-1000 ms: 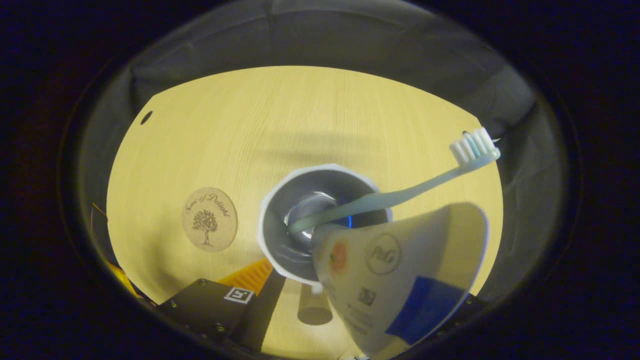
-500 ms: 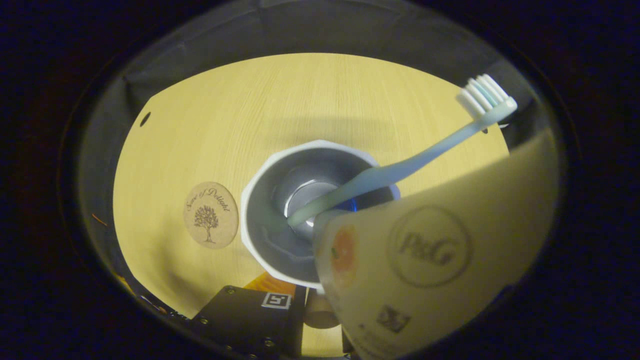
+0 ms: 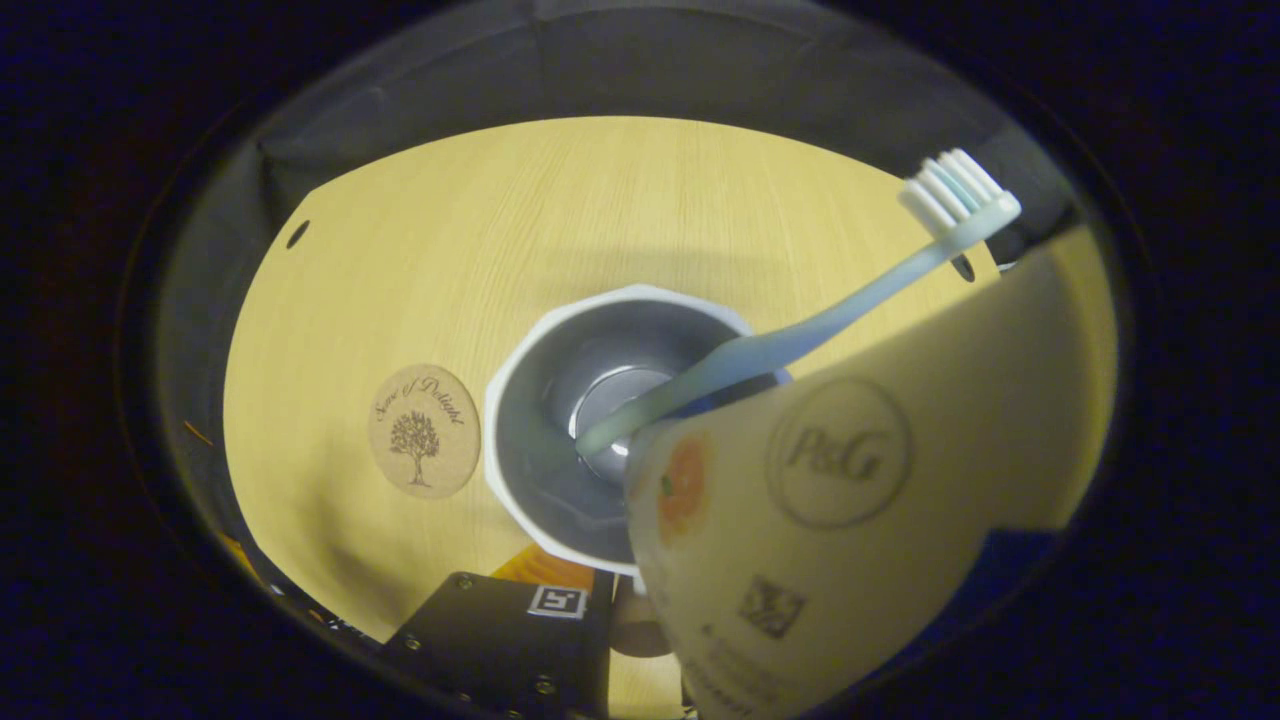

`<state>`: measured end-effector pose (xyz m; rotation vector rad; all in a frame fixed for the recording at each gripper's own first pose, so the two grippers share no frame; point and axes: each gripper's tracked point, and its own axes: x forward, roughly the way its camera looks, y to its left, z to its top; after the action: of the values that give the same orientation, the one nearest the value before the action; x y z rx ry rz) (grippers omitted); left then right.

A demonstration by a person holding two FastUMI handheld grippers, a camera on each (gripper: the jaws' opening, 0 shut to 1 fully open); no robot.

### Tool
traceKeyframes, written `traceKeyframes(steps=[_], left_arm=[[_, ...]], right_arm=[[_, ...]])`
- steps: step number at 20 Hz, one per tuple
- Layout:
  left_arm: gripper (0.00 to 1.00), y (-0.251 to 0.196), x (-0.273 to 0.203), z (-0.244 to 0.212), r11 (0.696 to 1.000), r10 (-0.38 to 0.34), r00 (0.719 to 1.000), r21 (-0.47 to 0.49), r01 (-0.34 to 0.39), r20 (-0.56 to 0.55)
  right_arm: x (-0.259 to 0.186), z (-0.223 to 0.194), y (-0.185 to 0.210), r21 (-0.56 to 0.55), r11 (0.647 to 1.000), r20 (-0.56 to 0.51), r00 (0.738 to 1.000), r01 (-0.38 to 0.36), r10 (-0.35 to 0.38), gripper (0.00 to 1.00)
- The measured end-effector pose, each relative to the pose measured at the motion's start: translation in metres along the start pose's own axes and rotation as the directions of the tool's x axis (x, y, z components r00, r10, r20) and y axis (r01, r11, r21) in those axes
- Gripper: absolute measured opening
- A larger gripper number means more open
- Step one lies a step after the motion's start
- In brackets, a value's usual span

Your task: Put the toothbrush and toothpaste on the desktop into the cup, then pick up the cup and place it on the coaster on the desktop.

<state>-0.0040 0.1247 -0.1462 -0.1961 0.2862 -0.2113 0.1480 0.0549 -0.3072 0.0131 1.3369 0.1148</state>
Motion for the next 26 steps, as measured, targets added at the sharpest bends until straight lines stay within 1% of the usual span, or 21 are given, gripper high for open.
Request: traceKeyframes(steps=[5,8,15,23,26], left_arm=[[0.96,0.007,-0.004,-0.001,1.0,0.013,1.0,-0.004,-0.013,-0.004],[0.96,0.011,-0.01,-0.002,1.0,0.024,1.0,-0.006,-0.024,-0.004],[0.96,0.024,-0.027,-0.001,0.999,0.053,0.999,-0.011,-0.053,0.007],[0.96,0.043,-0.055,-0.007,0.996,0.087,0.996,-0.03,-0.087,0.017],[0.96,0.056,-0.065,-0.009,0.993,0.117,0.993,-0.036,-0.116,0.019]], right_arm=[[-0.008,0.003,0.01,-0.024,1.0,0.013,1.0,-0.02,0.02,0.24],[-0.006,0.001,0.027,-0.018,0.999,0.017,0.999,-0.047,0.047,0.24],[-0.02,0.0,0.059,-0.037,0.994,0.013,0.995,-0.1,0.1,0.24],[-0.045,0.012,0.089,-0.118,0.987,0.017,0.994,-0.108,0.111,0.24],[-0.05,0.014,0.098,-0.145,0.984,0.005,0.994,-0.105,0.107,0.24]])
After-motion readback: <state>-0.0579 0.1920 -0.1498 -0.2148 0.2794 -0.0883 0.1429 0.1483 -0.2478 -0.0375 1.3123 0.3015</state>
